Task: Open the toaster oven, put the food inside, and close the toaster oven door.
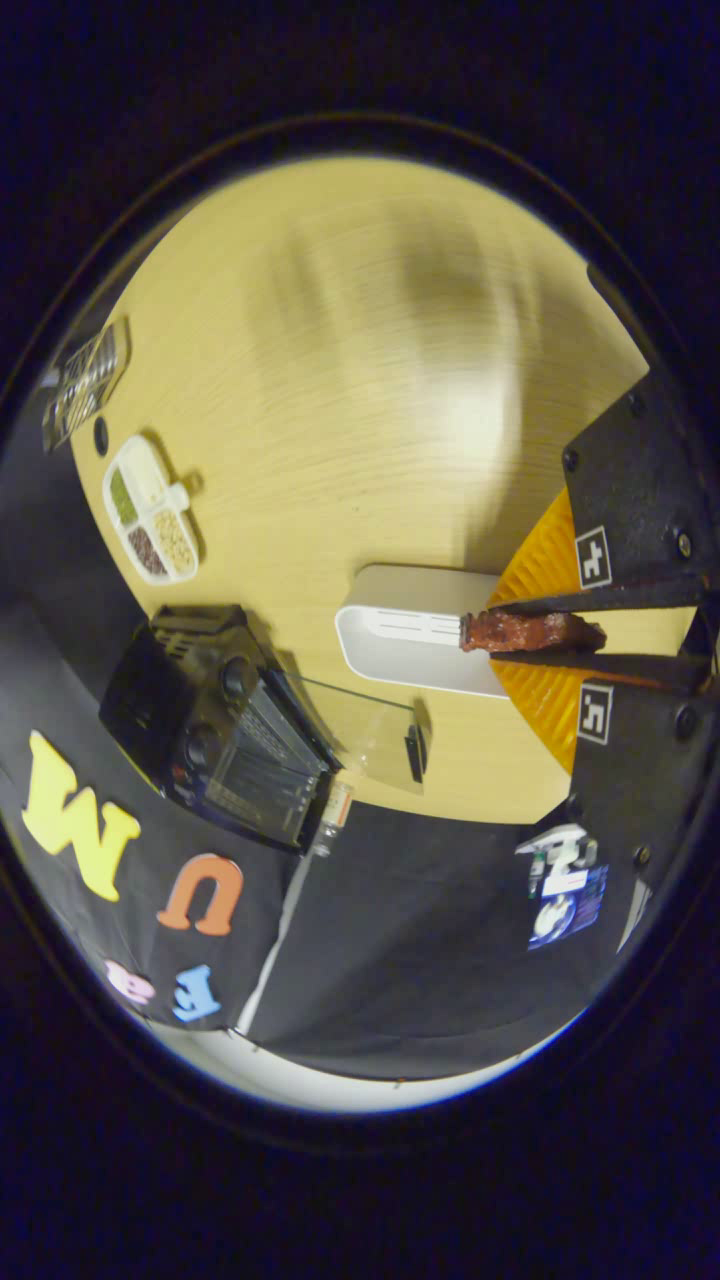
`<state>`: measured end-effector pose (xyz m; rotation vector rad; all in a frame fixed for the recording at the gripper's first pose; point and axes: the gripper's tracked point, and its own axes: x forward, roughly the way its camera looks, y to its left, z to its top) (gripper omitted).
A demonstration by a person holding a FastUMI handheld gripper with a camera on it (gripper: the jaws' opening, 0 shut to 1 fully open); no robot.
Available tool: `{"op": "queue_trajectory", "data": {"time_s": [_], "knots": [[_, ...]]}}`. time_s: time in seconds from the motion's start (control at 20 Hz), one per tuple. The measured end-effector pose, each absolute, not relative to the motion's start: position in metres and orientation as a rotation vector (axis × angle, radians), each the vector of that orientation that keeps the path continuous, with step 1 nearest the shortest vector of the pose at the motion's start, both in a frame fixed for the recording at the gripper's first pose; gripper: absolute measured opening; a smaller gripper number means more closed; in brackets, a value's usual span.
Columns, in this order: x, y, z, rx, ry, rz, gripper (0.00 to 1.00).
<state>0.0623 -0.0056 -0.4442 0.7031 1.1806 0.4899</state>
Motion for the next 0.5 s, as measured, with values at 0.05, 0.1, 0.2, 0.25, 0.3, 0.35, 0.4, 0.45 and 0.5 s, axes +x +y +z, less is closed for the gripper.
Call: {"op": "queue_trajectory", "data": {"time_s": [0.05,0.1,0.2,0.25,0.3,0.35,0.4,0.45,0.5], "knots": [[0.063,-0.005,-0.443,0.704,1.19,0.491,0.19],[0.061,-0.005,-0.443,0.685,1.19,0.489,0.17],[0.064,-0.006,-0.44,0.627,1.179,0.471,0.16],[0.065,-0.007,-0.435,0.6,1.166,0.455,0.16],[0.066,-0.007,-0.43,0.574,1.159,0.44,0.15],[0.067,-0.005,-0.423,0.561,1.144,0.434,0.15],[0.066,0.001,-0.415,0.549,1.134,0.434,0.15],[0.069,0.007,-0.408,0.539,1.121,0.425,0.15],[0.07,0.015,-0.401,0.538,1.104,0.415,0.15]]}}
